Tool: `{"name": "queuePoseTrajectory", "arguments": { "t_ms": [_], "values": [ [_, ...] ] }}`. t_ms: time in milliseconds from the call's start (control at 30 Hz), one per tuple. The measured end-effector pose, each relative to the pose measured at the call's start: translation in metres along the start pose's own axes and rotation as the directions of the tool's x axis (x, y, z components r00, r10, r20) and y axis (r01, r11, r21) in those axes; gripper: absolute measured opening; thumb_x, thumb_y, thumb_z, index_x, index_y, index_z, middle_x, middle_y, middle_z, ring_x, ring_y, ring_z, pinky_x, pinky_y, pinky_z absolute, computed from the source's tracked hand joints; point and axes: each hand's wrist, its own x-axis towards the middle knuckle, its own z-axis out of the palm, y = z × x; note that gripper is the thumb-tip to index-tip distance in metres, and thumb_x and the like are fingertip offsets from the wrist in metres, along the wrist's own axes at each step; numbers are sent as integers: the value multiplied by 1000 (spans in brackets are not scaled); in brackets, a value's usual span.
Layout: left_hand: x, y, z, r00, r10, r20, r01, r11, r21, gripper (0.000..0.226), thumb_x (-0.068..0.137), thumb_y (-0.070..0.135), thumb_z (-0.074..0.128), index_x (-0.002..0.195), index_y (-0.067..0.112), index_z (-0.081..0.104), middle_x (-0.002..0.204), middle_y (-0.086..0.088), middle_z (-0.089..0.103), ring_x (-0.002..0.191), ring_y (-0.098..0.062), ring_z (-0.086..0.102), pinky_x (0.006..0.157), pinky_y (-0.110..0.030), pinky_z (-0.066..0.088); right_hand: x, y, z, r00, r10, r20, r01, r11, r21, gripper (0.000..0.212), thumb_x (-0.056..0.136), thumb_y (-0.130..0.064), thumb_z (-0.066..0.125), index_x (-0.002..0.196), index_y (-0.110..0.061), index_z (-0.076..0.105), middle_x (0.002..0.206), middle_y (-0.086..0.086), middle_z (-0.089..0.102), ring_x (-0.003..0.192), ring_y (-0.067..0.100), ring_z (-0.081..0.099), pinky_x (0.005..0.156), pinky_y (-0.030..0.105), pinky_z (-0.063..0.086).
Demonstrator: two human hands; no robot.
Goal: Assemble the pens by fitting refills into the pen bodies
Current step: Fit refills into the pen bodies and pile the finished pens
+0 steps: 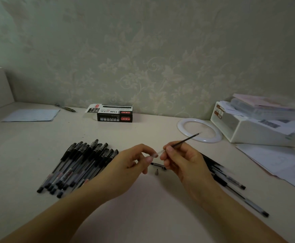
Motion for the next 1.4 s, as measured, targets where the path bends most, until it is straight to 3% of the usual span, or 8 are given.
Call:
{"name": "queuePoseTrajectory", "arguments": {
  "t_ms": [167,300,400,567,667,800,1100,1400],
  "values": [
    [-1,0,2,1000,1,7,-1,1000,-28,10,95,38,50,105,35,49,76,6,65,62,-11,54,62,-39,50,-3,4,4,989,-56,134,98,938,-331,11,90,-23,68,100,-21,72,80,0,72,64,8,63,62,18,51],
    [0,-2,-2,997,-5,-73,0,997,-71,12,96,36,49,107,35,45,73,7,64,58,-5,50,57,-23,44,-2,3,-5,992,-92,83,124,763,-634,33,74,-56,70,100,-35,67,83,-10,66,64,3,59,62,15,49],
    [1,-2,-4,996,-4,-93,-1,999,-53,12,97,35,48,108,35,45,71,8,63,56,-2,48,56,-18,42,-1,3,-9,976,-166,141,210,547,-811,22,78,-45,76,94,-31,70,84,-11,62,70,4,55,64,17,46],
    [1,-2,-3,998,10,-68,-13,999,-45,14,98,33,48,111,37,46,71,7,61,56,-4,47,56,-19,42,-2,8,-6,951,-142,274,309,405,-861,6,85,-31,73,89,-27,73,78,-14,56,73,1,52,65,9,38],
    [1,-4,-4,998,30,-57,-29,999,16,17,98,34,47,112,43,48,72,7,60,57,-8,49,56,-24,47,0,7,-8,978,-168,126,204,621,-757,7,88,-20,71,84,-25,70,76,-11,66,72,3,60,66,11,45],
    [0,-5,-3,1000,4,-21,-2,994,105,18,98,35,45,108,48,54,74,9,58,70,-17,58,68,-39,55,4,1,-10,992,-112,-61,83,931,-356,6,90,-9,67,88,-14,68,75,1,73,62,5,63,62,15,51],
    [-1,-2,-1,999,14,31,-18,990,138,16,98,35,46,104,47,55,72,10,59,59,-5,51,66,-34,52,2,6,-4,995,-86,60,100,949,-299,5,90,-6,66,93,-9,69,78,8,73,66,12,64,66,20,54],
    [-2,0,-2,999,47,23,-51,984,172,13,96,35,50,104,45,52,78,10,61,63,-13,57,61,-28,50,0,3,-5,991,-69,114,103,938,-331,8,89,-3,67,94,-7,69,80,5,74,71,11,68,68,19,55]
  ]
}}
